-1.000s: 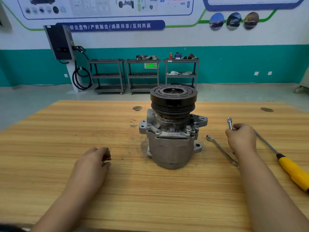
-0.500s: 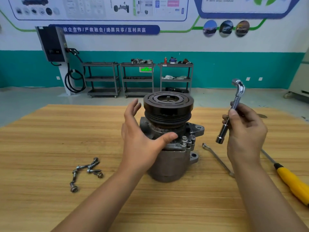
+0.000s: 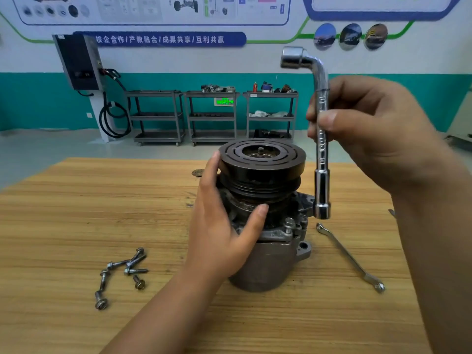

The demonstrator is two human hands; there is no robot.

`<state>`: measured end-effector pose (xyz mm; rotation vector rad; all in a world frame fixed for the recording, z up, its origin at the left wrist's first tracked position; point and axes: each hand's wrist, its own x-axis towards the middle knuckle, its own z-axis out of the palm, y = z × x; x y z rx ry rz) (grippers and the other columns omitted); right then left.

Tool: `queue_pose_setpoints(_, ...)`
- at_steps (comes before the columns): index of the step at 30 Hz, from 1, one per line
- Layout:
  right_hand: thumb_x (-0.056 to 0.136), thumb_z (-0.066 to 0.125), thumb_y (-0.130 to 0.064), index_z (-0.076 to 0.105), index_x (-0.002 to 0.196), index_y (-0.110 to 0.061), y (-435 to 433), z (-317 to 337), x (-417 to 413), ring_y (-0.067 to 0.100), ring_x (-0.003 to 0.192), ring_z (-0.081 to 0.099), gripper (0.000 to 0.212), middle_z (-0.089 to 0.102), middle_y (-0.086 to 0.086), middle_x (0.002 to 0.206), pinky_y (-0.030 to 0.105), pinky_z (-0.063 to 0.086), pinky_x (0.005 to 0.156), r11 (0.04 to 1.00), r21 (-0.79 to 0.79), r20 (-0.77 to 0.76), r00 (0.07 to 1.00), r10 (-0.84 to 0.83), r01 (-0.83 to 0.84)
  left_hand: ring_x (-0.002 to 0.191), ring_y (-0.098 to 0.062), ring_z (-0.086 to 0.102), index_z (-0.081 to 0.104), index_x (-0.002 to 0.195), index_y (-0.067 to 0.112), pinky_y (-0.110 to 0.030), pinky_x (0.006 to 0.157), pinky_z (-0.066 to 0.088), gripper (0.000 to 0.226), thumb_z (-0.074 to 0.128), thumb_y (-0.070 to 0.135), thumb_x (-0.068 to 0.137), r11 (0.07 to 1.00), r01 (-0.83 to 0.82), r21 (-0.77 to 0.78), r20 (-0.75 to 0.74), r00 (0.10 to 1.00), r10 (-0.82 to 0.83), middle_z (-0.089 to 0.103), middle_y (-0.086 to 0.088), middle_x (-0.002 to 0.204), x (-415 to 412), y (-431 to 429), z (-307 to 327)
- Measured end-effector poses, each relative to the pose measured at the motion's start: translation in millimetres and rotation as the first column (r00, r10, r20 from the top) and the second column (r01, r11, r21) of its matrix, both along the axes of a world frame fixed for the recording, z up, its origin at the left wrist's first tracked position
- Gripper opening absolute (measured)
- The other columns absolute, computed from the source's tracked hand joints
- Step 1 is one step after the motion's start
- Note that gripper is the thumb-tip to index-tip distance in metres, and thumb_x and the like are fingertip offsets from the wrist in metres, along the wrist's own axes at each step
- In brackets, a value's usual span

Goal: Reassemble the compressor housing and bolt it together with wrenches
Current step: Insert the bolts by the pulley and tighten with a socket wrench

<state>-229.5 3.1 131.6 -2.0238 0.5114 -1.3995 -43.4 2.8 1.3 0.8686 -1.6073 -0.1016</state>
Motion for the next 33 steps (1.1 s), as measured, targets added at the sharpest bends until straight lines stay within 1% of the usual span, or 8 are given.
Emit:
queue_pose_setpoints(4,0.071,0.061,-0.002,0.060,0.084,-0.015,-1.7,-4.0,4.4,0.008,0.067,0.068,0.018,0.068,-0.005,0.065,0.016,0.049,0.059,0.999,0.023,-0.010,1.000,-0.025,0.025,0.133,-0.003,0.037,0.010,0.145,0.030,-0.027,0.107,0.036,0.076,0.055,0.045,0.085,1.000,0.003,-0.019,-0.018,1.000,-0.003,0.033,0.017,0.143,0.7,0.1,-3.1)
queue_pose_setpoints(8,0.073,0.062,-0.002,0.061,0.090,-0.013,-2.5,-3.6,4.2,0.013,0.072,0.069,0.021,0.071,0.001,0.071,0.019,0.052,0.064,0.999,0.043,-0.101,0.995,-0.017,0.021,0.131,0.002,0.036,0.015,0.144,0.027,-0.021,0.106,0.035,0.072,0.054,0.041,0.086,1.000,-0.010,-0.023,-0.001,1.000,0.010,0.032,0.020,0.142,3.1,-0.2,-7.0)
queue_pose_setpoints(18,0.076,0.060,-0.006,0.060,0.095,-0.014,-4.1,-4.6,-3.2,0.015,0.081,0.070,0.021,0.073,-0.003,0.079,0.024,0.055,0.075,1.000,0.023,-0.185,0.983,0.002,0.002,0.140,-0.012,0.028,0.016,0.142,0.033,-0.053,0.109,0.031,0.063,0.046,0.040,0.087,0.998,-0.042,0.039,-0.018,0.999,0.043,0.031,0.001,0.149,-1.8,9.3,-7.0)
queue_pose_setpoints(22,0.079,0.057,-0.008,0.060,0.097,-0.014,-8.1,-9.2,-0.8,0.018,0.086,0.070,0.018,0.074,0.000,0.083,0.031,0.056,0.080,0.998,0.051,-0.189,0.980,0.057,-0.048,0.137,-0.004,0.025,0.035,0.135,0.021,-0.052,0.109,0.027,0.049,0.039,0.035,0.089,0.982,-0.143,-0.122,0.025,0.989,0.147,0.031,0.002,0.143,-1.6,12.6,15.2)
queue_pose_setpoints(25,0.082,0.059,-0.010,0.062,0.096,-0.015,-13.1,-13.4,0.6,0.016,0.083,0.068,0.015,0.073,0.001,0.082,0.030,0.055,0.075,0.991,0.095,-0.187,0.976,0.114,-0.098,0.118,-0.007,0.048,0.055,0.113,0.021,-0.030,0.100,0.039,0.027,0.041,0.030,0.091,0.984,-0.012,-0.176,0.056,0.998,0.022,0.053,0.004,0.119,-0.5,10.8,58.0)
queue_pose_setpoints(27,0.081,0.064,-0.014,0.067,0.096,-0.020,-15.9,-15.7,0.3,0.015,0.083,0.069,0.016,0.073,0.002,0.084,0.026,0.053,0.072,0.984,0.120,-0.184,0.971,0.154,-0.134,0.099,-0.001,0.059,0.061,0.099,0.023,-0.018,0.085,0.046,0.018,0.047,0.031,0.090,0.985,0.153,-0.079,0.084,0.986,-0.146,0.064,0.009,0.100,-0.1,8.2,87.5)
queue_pose_setpoints(30,0.078,0.070,-0.018,0.068,0.099,-0.018,-19.5,-18.2,-1.3,0.016,0.086,0.069,0.021,0.073,0.002,0.087,0.026,0.052,0.074,0.964,0.163,-0.158,0.959,0.236,-0.210,0.086,-0.002,0.067,0.065,0.090,0.029,-0.018,0.078,0.051,0.012,0.066,0.028,0.079,0.894,0.398,0.205,0.045,0.909,-0.415,0.071,0.011,0.086,2.4,0.3,115.9)
queue_pose_setpoints(33,0.076,0.073,-0.030,0.067,0.098,-0.019,-21.6,-18.9,-2.9,0.016,0.086,0.068,0.025,0.072,0.002,0.086,0.028,0.052,0.077,0.939,0.197,-0.135,0.941,0.310,-0.281,0.072,-0.003,0.068,0.071,0.075,0.029,-0.017,0.070,0.051,0.008,0.072,0.024,0.069,0.847,0.472,0.242,0.004,0.873,-0.488,0.072,0.008,0.073,1.9,-7.8,123.5)
